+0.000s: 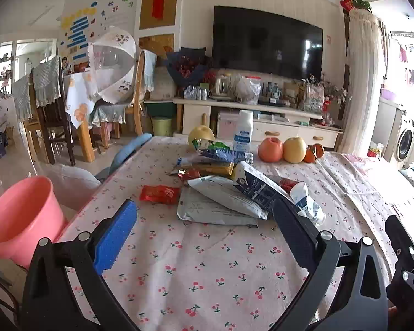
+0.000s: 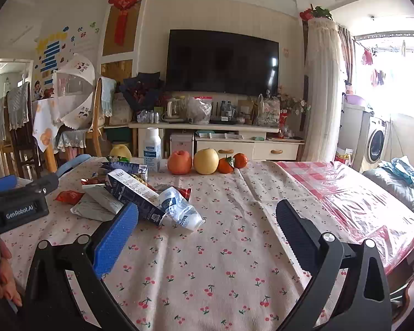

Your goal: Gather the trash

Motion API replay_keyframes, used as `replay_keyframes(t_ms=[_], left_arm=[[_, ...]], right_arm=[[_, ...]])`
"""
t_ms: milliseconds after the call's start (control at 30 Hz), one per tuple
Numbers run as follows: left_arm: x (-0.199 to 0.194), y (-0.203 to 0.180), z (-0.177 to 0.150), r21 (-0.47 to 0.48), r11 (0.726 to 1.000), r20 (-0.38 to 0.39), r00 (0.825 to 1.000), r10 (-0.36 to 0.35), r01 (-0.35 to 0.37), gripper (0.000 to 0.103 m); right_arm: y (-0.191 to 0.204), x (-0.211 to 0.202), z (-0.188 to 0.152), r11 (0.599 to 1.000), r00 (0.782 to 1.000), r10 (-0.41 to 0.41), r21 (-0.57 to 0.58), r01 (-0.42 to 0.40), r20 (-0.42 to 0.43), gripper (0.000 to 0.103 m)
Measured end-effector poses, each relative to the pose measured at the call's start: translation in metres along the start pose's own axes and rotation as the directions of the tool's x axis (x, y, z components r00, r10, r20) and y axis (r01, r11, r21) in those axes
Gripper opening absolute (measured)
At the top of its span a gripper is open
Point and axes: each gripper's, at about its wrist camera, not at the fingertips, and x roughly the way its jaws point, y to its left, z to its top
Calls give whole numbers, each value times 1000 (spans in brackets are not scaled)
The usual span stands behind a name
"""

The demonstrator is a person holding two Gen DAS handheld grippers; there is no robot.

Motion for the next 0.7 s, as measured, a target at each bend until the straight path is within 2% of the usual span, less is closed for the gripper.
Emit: replay_keyframes(t_ms=[200, 700], left_arm=[[-15, 10, 2, -21, 1000, 36, 999, -1, 2, 100], [-31, 15, 4, -18, 1000, 85, 996, 3, -2, 100]], right_arm=[[-1, -19, 0, 1000, 999, -3, -5, 3, 46, 99], [1, -33, -3, 999, 998, -15, -30, 16, 53, 99]])
